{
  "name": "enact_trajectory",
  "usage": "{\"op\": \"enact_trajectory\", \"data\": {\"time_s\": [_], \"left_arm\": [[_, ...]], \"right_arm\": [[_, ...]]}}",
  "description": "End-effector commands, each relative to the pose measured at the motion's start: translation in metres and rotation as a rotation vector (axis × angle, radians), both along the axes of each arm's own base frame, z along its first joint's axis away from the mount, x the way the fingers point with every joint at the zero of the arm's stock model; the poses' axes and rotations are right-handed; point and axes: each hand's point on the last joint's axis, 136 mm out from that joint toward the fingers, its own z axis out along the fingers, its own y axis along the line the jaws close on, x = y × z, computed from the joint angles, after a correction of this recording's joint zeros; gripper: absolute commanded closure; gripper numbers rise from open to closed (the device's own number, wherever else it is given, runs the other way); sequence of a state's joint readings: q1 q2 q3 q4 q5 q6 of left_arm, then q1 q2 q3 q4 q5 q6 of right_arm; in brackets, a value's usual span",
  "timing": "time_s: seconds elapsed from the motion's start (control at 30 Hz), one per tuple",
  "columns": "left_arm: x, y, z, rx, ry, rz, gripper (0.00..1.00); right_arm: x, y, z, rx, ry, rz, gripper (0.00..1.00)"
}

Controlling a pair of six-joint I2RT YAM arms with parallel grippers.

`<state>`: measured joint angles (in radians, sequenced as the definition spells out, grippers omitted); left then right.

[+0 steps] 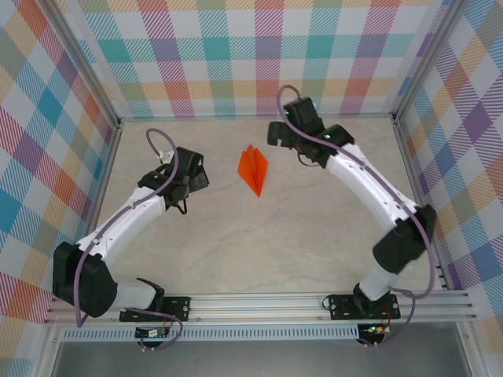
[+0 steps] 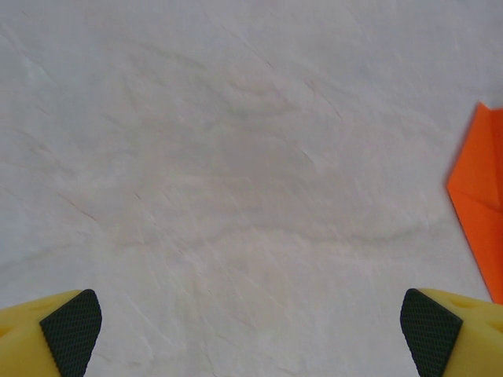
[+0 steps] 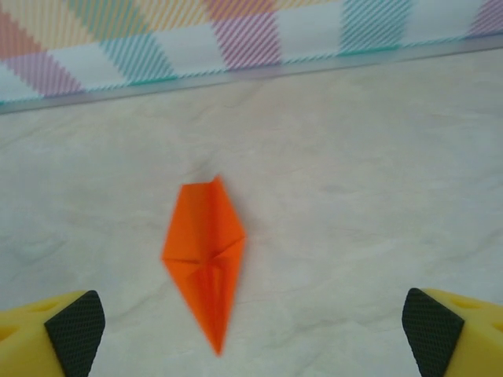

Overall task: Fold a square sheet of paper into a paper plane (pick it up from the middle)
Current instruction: Reset both arms

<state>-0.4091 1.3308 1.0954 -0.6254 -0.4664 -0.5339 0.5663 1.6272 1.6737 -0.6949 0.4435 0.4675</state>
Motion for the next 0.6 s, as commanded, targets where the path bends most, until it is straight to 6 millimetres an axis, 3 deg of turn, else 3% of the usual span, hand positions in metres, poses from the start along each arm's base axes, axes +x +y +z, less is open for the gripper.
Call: {"op": "enact_trajectory", "data": {"time_s": [0.0, 0.1, 0.17, 0.37, 0.57], "left_arm": [[0.008, 0.034, 0.015, 0.158, -0.081, 0.041, 0.00], [0.010, 0.050, 0.009, 0.219, -0.137, 0.072, 0.00], [0.009, 0.059, -0.002, 0.238, -0.177, 0.084, 0.00], [0.004, 0.082, -0.028, 0.268, -0.225, 0.101, 0.00], [0.013, 0.070, -0.053, 0.239, -0.317, -0.063, 0.00]], "right_arm": [[-0.001, -0.068, -0.013, -0.103, -0.079, -0.172, 0.00], [-0.019, -0.122, -0.032, -0.119, -0.099, -0.302, 0.00], [-0.030, -0.147, -0.048, -0.117, -0.109, -0.349, 0.00], [-0.056, -0.193, -0.101, -0.236, -0.172, -0.371, 0.00], [-0.063, -0.223, -0.157, -0.343, -0.101, -0.397, 0.00]]}}
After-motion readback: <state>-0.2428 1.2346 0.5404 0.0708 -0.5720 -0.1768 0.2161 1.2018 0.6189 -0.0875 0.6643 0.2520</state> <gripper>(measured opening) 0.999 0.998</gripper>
